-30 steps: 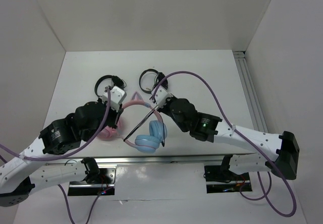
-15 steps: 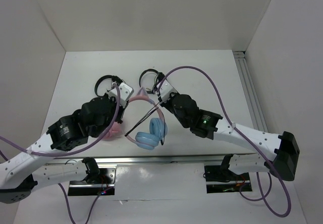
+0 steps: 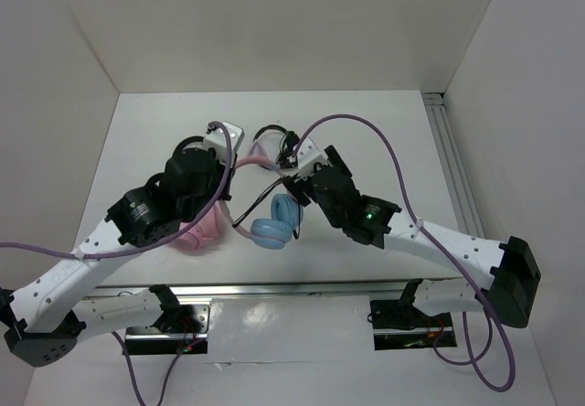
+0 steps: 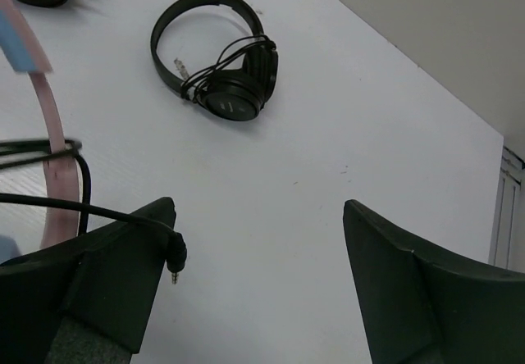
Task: Wrap the headphones
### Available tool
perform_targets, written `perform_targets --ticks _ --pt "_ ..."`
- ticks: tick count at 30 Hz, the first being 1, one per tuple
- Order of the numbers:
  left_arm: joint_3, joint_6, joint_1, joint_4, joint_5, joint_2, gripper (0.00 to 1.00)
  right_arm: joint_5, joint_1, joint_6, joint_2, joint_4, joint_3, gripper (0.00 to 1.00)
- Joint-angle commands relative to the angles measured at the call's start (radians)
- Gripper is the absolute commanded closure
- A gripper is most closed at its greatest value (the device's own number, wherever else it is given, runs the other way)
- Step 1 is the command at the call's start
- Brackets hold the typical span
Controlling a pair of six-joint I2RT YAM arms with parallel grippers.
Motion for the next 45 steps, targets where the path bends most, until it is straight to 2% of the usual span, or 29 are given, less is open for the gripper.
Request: perform_targets --ticks 1,8,14,21,30,39,45 --pt "0.079 -0.118 0.088 0.137 0.066 0.004 1.0 0.004 -0.013 0.051 -0.04 -0.011 -0.009 0.08" --pt "0.067 -0.164 0.25 0.149 0.251 0.05 1.0 -0.005 -0.022 0.06 -0.121 -0.049 0.018 0.0" --pt "0.035 -0.165 0.286 0.173 0.432 0.059 1.0 0.056 -0.04 0.051 -0.091 -0.039 0.03 0.0" --pt "0.015 -0.146 0.341 0.143 0.652 0.056 1.0 0.081 -0.125 0.071 -0.011 -0.014 0.05 0.0" --pt "0.03 -0.102 0.423 0.03 0.765 0.054 1.0 -0.003 -0.172 0.092 0.012 -0.012 0.06 0.0" --pt "-0.031 -0.146 0.501 0.074 0.776 0.055 1.0 -0.089 -0.183 0.11 -0.022 -0.135 0.106 0.0" --pt "-0.059 -0.178 0.539 0.123 0.86 0.064 1.0 -0.14 -0.192 0.132 -0.009 -0.198 0.144 0.0"
